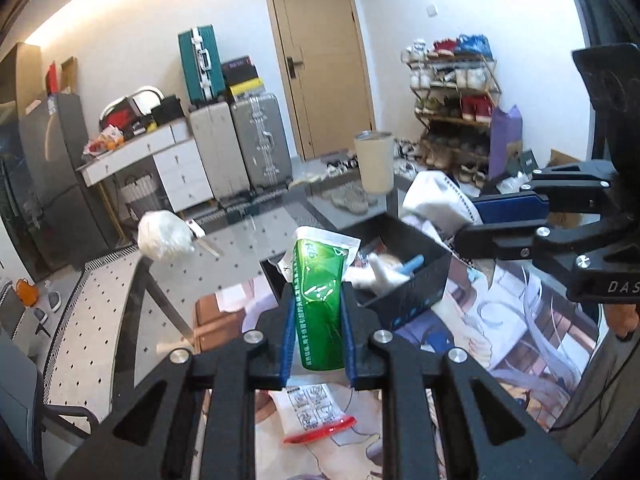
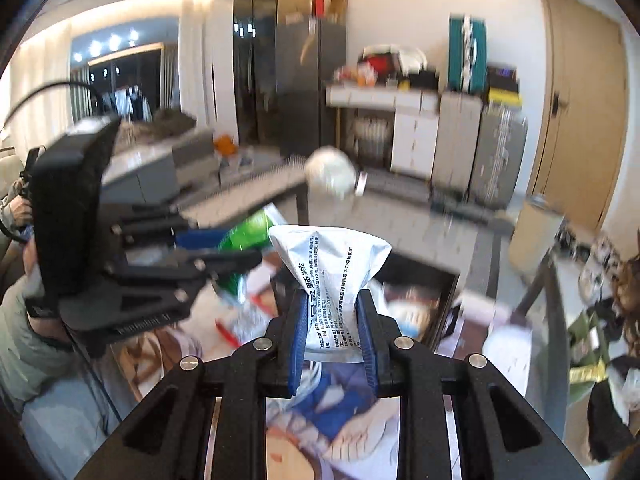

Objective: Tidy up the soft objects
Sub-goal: 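Lift the green packet with the left tool while the right tool lifts the white sachet over the box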

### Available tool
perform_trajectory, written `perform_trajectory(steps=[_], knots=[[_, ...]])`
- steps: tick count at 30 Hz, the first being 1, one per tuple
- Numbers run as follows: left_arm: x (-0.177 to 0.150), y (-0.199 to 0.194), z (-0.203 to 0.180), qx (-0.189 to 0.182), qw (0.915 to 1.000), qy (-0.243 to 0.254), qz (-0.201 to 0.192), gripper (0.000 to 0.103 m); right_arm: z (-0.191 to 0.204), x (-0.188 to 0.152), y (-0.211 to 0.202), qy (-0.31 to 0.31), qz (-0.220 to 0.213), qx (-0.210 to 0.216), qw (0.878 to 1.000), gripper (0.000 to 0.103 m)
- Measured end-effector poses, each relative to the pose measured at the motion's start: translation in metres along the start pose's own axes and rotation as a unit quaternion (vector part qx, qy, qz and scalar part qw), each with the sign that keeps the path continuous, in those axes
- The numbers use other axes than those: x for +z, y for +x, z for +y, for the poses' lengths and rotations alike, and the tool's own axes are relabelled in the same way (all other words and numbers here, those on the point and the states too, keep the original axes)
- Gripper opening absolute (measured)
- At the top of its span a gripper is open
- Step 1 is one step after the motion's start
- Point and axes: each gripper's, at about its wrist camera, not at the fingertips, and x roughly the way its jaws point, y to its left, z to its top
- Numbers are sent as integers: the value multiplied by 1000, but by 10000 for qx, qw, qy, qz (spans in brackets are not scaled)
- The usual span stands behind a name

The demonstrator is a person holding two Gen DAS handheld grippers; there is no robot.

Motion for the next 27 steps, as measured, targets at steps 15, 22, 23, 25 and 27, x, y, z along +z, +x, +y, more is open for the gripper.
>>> perform_trajectory(steps=[15, 22, 23, 25, 27], knots=[[7, -16, -3, 94, 9986, -110, -501, 18, 10, -1, -29, 2, -955, -385, 9947, 24], [23, -12, -1, 52, 9969, -236, -748, 18, 8, 7, -31, 143, -1156, -346, 9926, 24], [26, -10, 0, 54, 9964, -261, -810, 18, 9, 9, -32, 144, -1181, -345, 9923, 24], [33, -5, 6, 10, 9959, -375, -829, 18, 10, 12, -31, 151, -1239, -358, 9915, 24], [38, 3, 12, -121, 9953, -570, -780, 18, 11, 17, -28, 163, -1267, -354, 9912, 24]])
